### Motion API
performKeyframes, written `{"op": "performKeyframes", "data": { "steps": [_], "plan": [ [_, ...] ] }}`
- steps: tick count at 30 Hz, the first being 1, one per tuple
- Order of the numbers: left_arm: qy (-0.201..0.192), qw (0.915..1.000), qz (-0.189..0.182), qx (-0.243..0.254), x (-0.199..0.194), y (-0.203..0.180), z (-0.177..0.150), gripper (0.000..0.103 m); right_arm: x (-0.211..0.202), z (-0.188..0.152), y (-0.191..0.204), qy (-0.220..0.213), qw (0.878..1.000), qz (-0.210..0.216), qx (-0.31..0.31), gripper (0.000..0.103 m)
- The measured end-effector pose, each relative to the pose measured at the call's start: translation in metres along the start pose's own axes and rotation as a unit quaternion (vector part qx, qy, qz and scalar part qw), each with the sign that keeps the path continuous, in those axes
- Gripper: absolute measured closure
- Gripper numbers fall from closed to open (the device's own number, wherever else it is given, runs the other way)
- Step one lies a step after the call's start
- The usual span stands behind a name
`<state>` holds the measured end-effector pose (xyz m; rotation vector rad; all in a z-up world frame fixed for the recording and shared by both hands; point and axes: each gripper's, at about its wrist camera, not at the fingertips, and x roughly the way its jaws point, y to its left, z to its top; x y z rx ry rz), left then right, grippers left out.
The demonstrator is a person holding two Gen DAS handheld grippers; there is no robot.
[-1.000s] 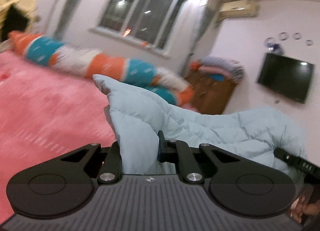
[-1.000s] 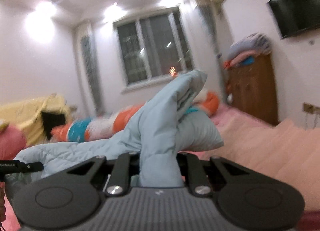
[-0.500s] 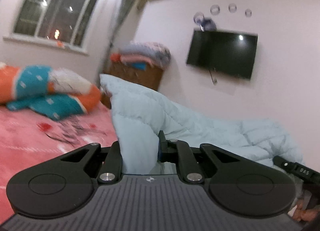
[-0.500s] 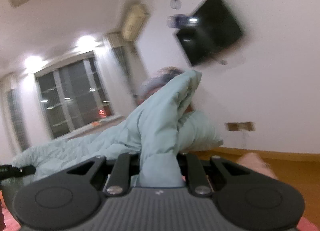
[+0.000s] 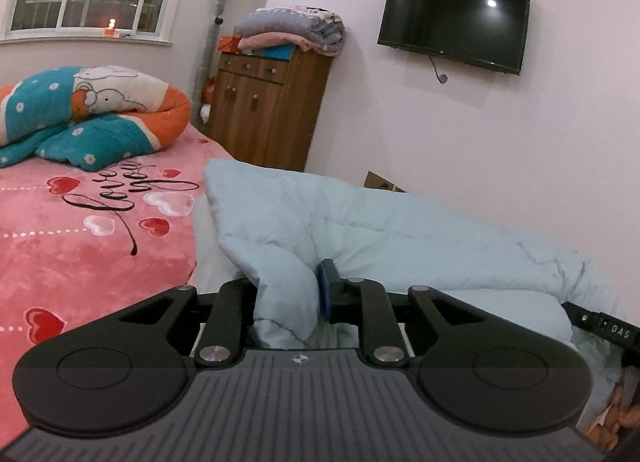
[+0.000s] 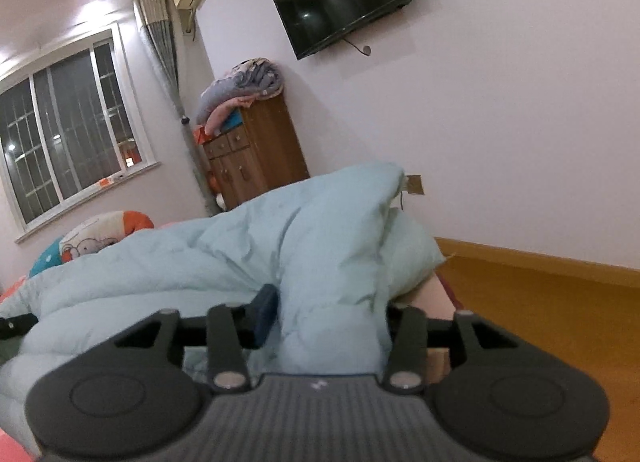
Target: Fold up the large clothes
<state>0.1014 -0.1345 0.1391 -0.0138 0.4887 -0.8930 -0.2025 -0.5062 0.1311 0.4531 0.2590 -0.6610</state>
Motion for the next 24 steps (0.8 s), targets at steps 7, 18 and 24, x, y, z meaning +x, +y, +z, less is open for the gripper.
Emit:
{"op": "performKeyframes", "data": {
  "steps": [7, 18, 24],
  "plan": [
    [-0.028, 0.9989, 0.031, 0.02, -0.032, -0.006, 0.012, 0.022, -0.018, 0.005, -0.008, -0.014, 0.999, -0.031, 0.011, 0.019],
    [-0.007, 0.9981, 0.049, 0.037, -0.132, 0.003, -0.032, 0.0, -0.091, -0.012, 0.013, -0.033, 0.999, -0.028, 0.019, 0.009],
    [0.009, 0.9969, 0.078, 0.006, -0.188, 0.009, -0.066, 0.0, -0.131, -0.043, 0.056, 0.014, 1.0, 0.021, -0.017, 0.008]
  ]
}}
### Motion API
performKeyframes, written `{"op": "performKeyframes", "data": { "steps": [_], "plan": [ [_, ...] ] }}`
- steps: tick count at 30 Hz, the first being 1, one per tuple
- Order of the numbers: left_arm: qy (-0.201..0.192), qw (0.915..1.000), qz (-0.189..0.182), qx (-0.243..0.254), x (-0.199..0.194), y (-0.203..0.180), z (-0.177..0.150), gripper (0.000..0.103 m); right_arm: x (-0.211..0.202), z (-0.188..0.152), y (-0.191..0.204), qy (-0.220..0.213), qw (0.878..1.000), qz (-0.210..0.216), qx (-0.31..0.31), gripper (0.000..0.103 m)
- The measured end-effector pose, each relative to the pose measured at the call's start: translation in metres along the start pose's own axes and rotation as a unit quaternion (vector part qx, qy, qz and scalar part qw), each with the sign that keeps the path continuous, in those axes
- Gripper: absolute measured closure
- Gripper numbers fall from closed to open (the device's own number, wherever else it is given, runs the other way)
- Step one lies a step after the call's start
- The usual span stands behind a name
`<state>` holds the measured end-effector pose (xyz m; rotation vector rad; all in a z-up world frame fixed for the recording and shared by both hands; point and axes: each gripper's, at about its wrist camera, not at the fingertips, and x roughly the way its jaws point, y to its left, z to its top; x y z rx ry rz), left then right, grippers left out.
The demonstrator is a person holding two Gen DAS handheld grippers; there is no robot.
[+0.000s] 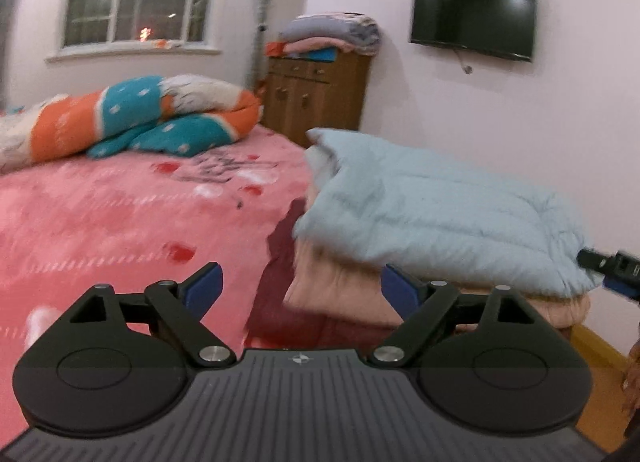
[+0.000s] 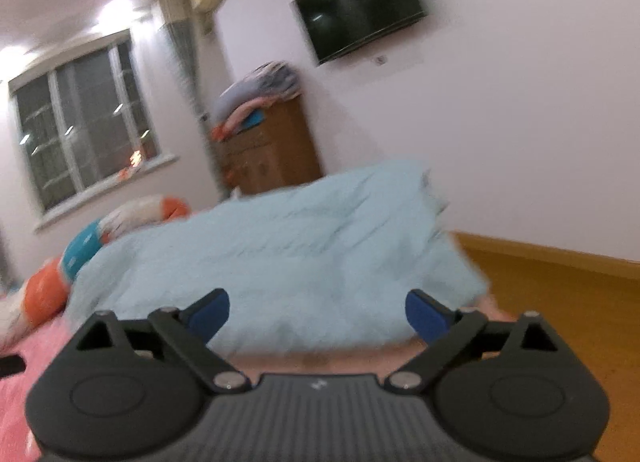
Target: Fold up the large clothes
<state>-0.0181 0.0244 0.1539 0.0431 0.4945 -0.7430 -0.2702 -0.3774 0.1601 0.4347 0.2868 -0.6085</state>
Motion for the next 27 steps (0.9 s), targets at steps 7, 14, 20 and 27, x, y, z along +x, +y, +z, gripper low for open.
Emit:
{"op": "performKeyframes", "data": {
  "steps": [7, 14, 20, 27],
  "plan": [
    [0.005, 0.9994, 0.035, -0.003, -0.051, 0.0, -0.018, 0.0, -0.039, -0.026, 0.042, 0.059, 0.996, 0.06, -0.035, 0.008],
    [0.001, 0.997, 0.077, 0.004, -0.086, 0.005, -0.024, 0.0, -0.08, -0.033, 0.068, 0.064, 0.992, 0.093, -0.054, 0.008],
    [-0.01, 0.995, 0.1, 0.001, -0.109, 0.008, -0.026, 0.0, -0.105, -0.031, 0.088, 0.048, 0.991, 0.109, -0.068, 0.007],
    [-0.027, 0.9937, 0.109, 0.004, -0.127, 0.004, -0.025, 0.0, -0.124, -0.03, 0.105, 0.036, 0.988, 0.113, -0.095, 0.005]
  ]
}}
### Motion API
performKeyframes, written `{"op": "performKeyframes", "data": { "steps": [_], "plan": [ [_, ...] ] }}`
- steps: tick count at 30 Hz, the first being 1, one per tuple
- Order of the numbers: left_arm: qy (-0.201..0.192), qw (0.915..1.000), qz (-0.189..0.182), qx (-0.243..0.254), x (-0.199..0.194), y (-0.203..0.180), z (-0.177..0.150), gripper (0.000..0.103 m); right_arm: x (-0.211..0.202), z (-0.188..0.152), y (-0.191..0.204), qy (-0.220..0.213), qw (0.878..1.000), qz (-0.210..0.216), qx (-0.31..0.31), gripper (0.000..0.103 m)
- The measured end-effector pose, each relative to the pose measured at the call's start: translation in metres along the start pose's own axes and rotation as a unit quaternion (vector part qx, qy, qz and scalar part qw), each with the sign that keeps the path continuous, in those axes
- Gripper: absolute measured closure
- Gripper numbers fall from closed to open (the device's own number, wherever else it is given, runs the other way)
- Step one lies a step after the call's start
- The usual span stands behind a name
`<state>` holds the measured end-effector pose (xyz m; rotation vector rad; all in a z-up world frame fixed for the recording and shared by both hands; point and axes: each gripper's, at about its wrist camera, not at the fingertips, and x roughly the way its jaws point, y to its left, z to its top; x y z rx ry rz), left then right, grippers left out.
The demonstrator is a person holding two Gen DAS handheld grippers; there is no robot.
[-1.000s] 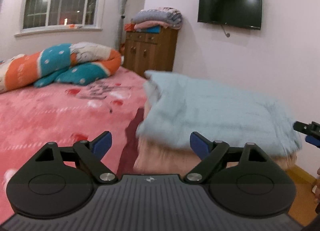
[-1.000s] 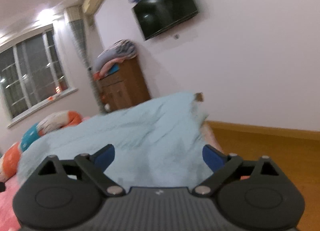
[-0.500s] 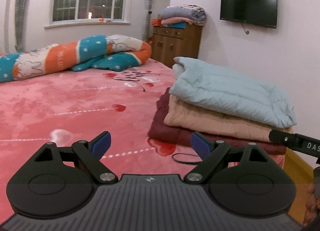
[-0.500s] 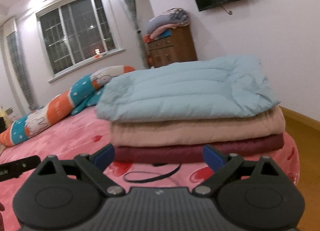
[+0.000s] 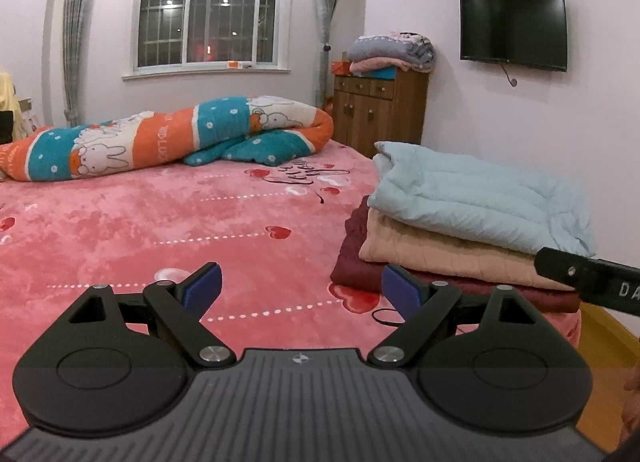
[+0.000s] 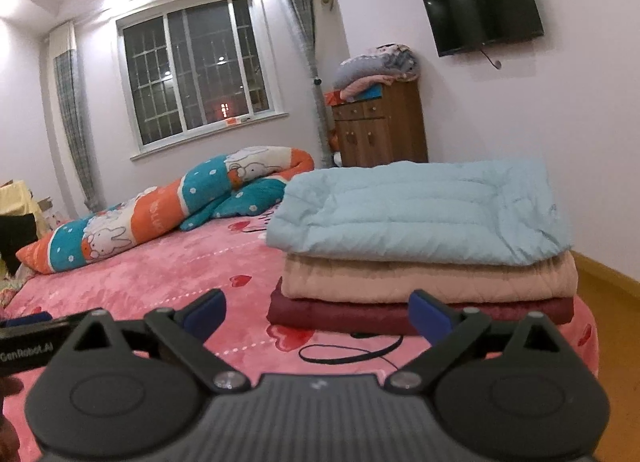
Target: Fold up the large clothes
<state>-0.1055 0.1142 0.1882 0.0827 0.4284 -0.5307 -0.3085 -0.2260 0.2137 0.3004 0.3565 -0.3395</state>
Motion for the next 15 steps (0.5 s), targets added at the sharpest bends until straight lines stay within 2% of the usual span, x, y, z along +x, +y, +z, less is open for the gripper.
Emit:
{"op": "performKeyframes", "data": {
  "steps": [8, 15],
  "plan": [
    [0.008, 0.9999, 0.008, -0.011, -0.0016, -0.0023, -0.0038, 0.0, -0.0084, -0.003, 0.0107, -0.005, 1.0, -0.006, -0.014, 0.005],
    [0.0, 0.9997, 0.021, -0.008, -0.0005, -0.0068, -0.0063, 0.0, -0.0092, -0.0054, 0.0108, -0.012, 1.0, -0.011, -0.02, 0.004]
  ]
}}
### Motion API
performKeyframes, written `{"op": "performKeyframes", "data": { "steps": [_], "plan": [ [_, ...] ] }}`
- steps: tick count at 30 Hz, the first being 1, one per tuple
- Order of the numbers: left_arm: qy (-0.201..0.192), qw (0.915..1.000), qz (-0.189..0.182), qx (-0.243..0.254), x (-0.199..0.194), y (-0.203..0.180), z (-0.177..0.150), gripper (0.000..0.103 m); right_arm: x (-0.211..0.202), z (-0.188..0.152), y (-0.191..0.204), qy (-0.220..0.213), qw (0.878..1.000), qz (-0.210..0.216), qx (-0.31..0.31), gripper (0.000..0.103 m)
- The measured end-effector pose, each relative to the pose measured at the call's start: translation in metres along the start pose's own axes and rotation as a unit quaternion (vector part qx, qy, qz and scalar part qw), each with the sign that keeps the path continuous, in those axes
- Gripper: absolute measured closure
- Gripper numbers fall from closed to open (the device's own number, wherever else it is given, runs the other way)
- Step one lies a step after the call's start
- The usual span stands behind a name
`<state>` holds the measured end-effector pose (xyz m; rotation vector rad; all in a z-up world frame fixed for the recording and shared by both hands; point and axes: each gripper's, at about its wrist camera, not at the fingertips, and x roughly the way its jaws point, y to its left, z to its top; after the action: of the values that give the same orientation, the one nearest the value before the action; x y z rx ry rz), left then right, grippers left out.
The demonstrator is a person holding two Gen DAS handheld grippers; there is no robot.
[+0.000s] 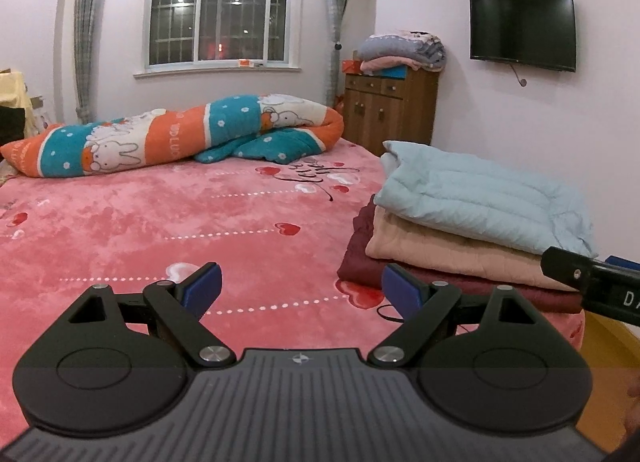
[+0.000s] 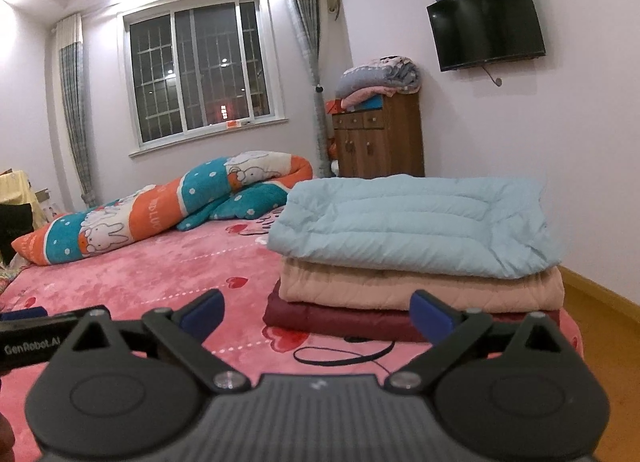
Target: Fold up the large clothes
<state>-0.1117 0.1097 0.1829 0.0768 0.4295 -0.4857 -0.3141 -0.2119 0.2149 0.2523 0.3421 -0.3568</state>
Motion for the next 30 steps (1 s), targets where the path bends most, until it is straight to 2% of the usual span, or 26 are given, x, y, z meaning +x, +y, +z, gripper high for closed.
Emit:
{"op": "performKeyframes", "data": {
  "steps": [17, 30],
  "plan": [
    [-0.002, 0.9999, 0.014, -0.004, 0.0, 0.003, -0.003, 0.0, 0.004, -0.004, -0.003, 0.004, 1.0, -0.003, 0.001, 0.003],
    [0.005, 0.9999, 0.002, -0.013, 0.003, 0.007, -0.005, 0.0, 0.011, -0.007, -0.006, 0.012, 1.0, -0.004, 0.004, 0.002]
  ]
}}
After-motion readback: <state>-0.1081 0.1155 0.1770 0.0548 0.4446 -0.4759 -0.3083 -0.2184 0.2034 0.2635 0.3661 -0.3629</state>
